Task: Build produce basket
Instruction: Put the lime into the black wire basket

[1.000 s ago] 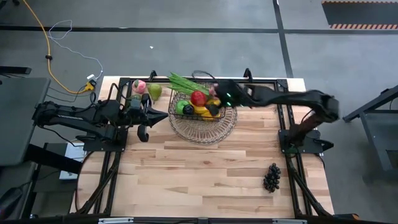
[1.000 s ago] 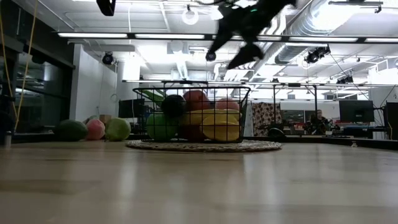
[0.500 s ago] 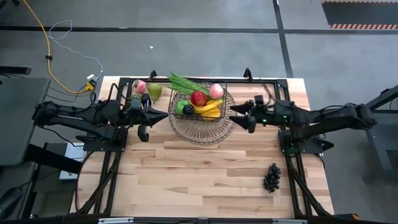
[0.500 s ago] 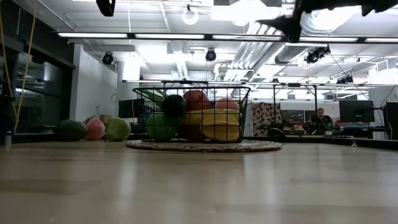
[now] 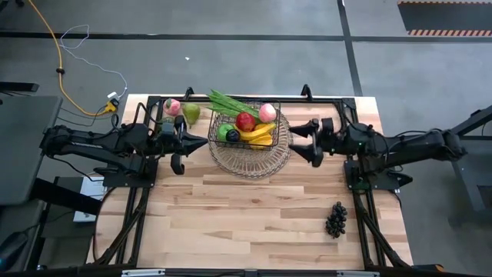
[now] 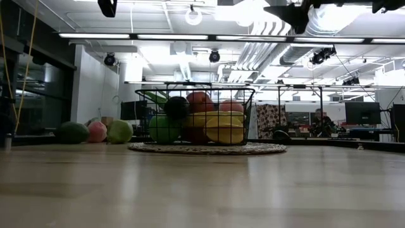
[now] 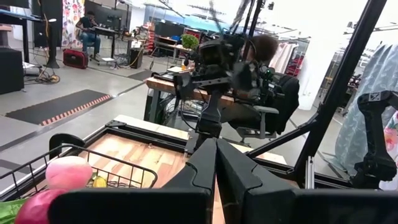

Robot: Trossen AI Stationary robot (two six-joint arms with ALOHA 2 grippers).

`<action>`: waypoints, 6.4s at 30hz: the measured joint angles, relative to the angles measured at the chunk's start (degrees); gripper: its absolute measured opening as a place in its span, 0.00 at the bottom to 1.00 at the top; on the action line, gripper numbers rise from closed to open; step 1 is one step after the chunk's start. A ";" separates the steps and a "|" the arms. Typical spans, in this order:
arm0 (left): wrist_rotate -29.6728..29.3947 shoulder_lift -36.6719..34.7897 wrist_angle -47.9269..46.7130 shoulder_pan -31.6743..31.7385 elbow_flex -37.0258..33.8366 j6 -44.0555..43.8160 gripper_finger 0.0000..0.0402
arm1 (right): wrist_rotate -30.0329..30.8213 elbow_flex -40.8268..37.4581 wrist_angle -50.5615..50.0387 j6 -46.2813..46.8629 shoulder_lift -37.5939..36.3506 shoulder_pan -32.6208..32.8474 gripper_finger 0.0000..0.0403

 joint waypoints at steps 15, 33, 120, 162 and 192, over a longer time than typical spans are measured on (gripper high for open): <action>0.00 0.00 -0.44 0.00 0.00 0.00 0.00 | -0.18 0.02 -1.18 -17.90 1.37 2.00 0.90; -2.16 -0.01 -0.54 0.02 0.00 2.86 0.13 | -0.21 0.02 -1.18 -15.30 1.37 1.88 0.90; -7.23 26.00 -82.24 40.86 21.74 -0.71 0.90 | -3.92 0.02 -6.90 -14.89 1.41 2.07 0.00; -16.94 50.27 -72.77 43.21 20.74 -1.19 0.90 | -3.90 0.02 -10.18 -15.96 1.41 1.91 0.00; -19.76 66.38 -76.22 49.07 22.43 0.04 0.89 | -3.90 0.02 -11.52 -15.34 1.41 1.91 0.00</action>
